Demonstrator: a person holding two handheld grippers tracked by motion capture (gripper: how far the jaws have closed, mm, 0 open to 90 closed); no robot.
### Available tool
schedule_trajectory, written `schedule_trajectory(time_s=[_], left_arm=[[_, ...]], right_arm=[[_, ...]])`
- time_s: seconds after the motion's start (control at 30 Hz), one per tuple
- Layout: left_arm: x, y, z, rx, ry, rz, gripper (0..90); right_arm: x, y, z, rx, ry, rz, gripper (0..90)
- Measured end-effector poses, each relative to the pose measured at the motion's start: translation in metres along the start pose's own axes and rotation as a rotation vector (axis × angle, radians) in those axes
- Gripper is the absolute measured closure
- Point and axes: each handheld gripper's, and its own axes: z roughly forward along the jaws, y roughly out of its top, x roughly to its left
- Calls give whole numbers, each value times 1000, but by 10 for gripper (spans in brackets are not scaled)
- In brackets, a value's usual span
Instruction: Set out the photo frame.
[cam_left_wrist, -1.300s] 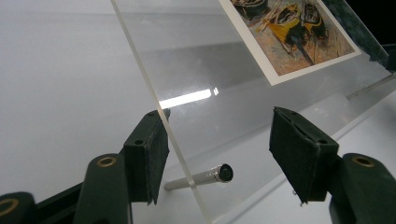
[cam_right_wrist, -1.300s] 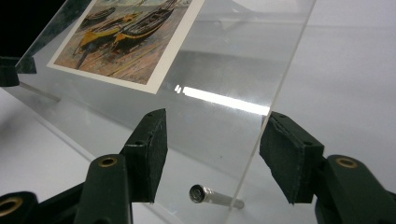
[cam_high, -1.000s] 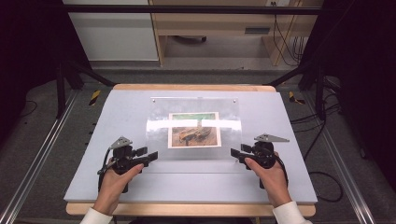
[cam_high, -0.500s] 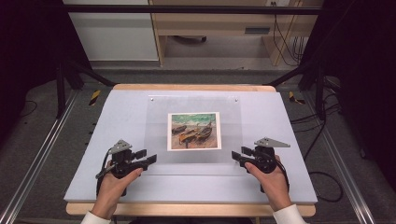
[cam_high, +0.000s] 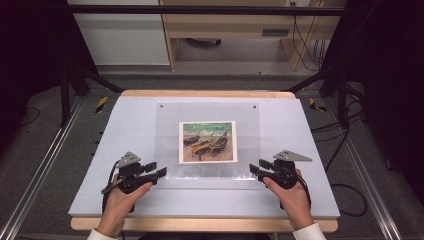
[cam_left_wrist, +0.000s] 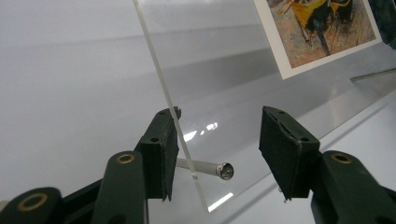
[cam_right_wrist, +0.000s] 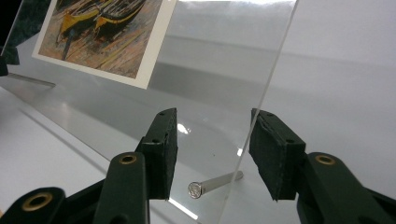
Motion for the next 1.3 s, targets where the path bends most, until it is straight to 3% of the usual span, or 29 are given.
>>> schedule_trajectory(time_s=[0.53,0.87,1.3], left_arm=[[-1,-5,-6,12,-4,35,526],[-9,-11,-9,18,37,77,540],[-11,-15,-12,17,45,74,571]], right_arm=[[2,-6,-7,1,-2,-6,589],[5,-10,-12,9,-8,-27,633],[7,-15,-15,11,-14,-31,659]])
